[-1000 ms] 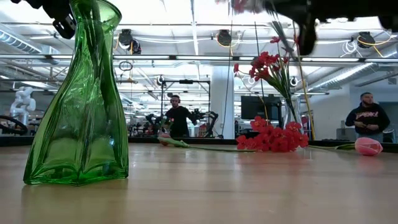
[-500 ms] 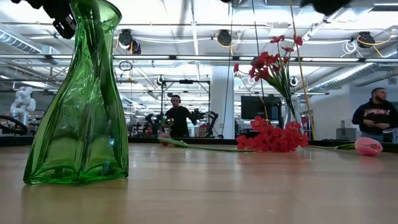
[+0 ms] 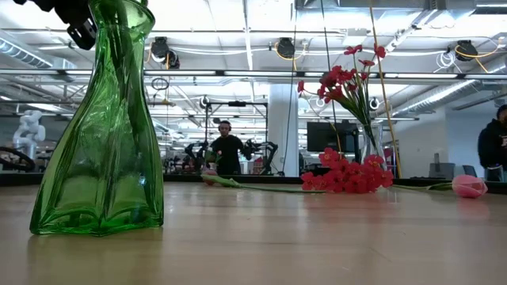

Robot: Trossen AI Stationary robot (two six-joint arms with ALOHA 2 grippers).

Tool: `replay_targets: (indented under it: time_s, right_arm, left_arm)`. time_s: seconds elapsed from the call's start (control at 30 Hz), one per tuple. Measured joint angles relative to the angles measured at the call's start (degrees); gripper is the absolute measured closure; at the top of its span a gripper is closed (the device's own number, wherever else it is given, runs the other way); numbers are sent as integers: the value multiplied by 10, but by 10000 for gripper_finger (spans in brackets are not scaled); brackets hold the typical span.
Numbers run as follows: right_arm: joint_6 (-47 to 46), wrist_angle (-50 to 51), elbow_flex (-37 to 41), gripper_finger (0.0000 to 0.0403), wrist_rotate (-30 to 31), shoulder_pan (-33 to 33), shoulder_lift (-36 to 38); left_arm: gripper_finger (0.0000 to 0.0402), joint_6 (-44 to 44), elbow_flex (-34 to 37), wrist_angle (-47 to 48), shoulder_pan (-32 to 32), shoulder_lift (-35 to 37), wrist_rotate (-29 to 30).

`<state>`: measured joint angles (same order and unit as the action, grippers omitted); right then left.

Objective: Sort flowers into vase by color
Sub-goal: Put the pink flowers into the green vase

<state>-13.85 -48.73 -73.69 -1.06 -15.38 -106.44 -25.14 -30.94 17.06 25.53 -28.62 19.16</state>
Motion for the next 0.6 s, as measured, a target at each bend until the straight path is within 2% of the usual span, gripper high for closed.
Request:
replay_targets:
  time_s: [0.23, 0.43, 0.6]
  right_arm:
    - [-3, 17, -19, 402, 58, -14, -27]
    - [2, 63, -19, 402, 68, -26, -29]
    - [48, 87, -19, 402, 91, -34, -30]
  left_arm:
    - [301, 0, 0, 5, 0, 0, -22]
    - [301, 0, 0, 17, 0, 0, -27]
    - [301, 0, 0, 26, 0, 0, -28]
